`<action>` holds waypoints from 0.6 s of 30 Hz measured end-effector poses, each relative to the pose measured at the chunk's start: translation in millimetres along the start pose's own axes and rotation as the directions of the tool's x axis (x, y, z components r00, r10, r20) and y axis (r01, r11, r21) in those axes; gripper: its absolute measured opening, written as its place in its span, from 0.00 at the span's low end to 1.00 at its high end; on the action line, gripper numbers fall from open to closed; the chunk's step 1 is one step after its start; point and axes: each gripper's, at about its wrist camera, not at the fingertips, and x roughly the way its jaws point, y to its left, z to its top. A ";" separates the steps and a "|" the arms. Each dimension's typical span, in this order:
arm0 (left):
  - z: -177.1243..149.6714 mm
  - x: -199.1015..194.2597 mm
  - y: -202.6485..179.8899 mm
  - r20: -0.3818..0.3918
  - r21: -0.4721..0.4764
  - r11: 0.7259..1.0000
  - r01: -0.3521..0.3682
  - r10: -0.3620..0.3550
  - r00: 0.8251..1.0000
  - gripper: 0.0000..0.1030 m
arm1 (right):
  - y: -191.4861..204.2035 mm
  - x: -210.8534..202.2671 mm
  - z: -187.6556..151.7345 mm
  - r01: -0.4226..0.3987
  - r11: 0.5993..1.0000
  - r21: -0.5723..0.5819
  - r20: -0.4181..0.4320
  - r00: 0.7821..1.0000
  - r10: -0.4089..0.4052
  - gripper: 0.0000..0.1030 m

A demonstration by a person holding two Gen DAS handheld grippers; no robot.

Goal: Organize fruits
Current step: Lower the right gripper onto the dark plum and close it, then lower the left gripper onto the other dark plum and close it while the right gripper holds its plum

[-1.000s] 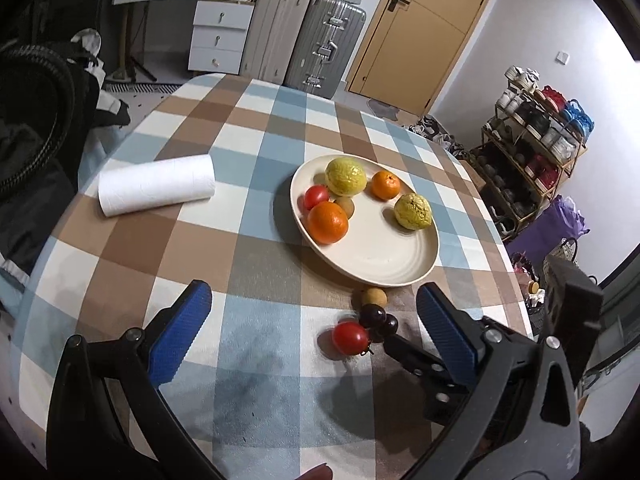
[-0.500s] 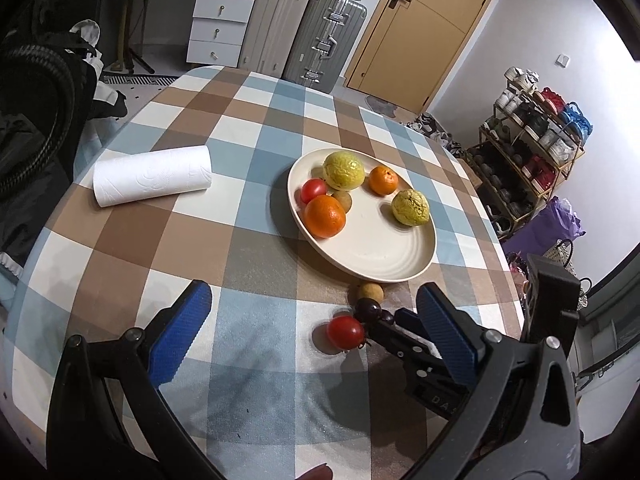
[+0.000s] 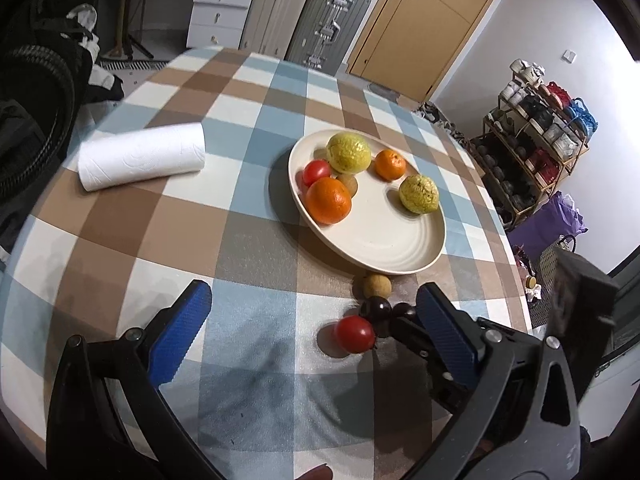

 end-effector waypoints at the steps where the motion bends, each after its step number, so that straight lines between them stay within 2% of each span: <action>1: 1.2 4.0 0.2 -0.013 -0.007 1.000 0.012 -0.013 1.000 0.99 | -0.5 -1.7 0.1 -0.001 1.000 -0.002 0.002 1.000 0.001 0.24; 4: 4.7 18.5 -2.7 -0.052 -0.026 0.998 0.060 -0.061 0.997 0.99 | -2.8 -7.8 -1.0 0.004 1.000 -0.007 0.012 1.000 -0.003 0.24; 7: 5.3 29.7 -11.6 -0.081 0.000 0.996 0.086 -0.086 0.993 0.99 | -8.4 -13.4 -3.1 0.006 1.000 0.002 0.015 1.000 -0.006 0.24; 11: 1.1 36.5 -28.1 -0.094 0.093 0.994 0.063 -0.055 0.994 0.99 | -24.4 -25.1 -4.1 0.011 0.999 0.042 0.035 0.999 -0.012 0.24; 15: -4.6 45.0 -38.0 -0.141 0.132 0.988 0.084 -0.065 0.988 0.99 | -43.1 -40.9 -3.3 0.000 0.994 0.106 0.071 0.997 -0.008 0.24; 18: -11.1 53.9 -47.5 -0.175 0.187 0.980 0.069 -0.036 0.984 0.99 | -55.1 -54.2 -2.3 0.007 0.990 0.141 0.105 0.994 -0.022 0.24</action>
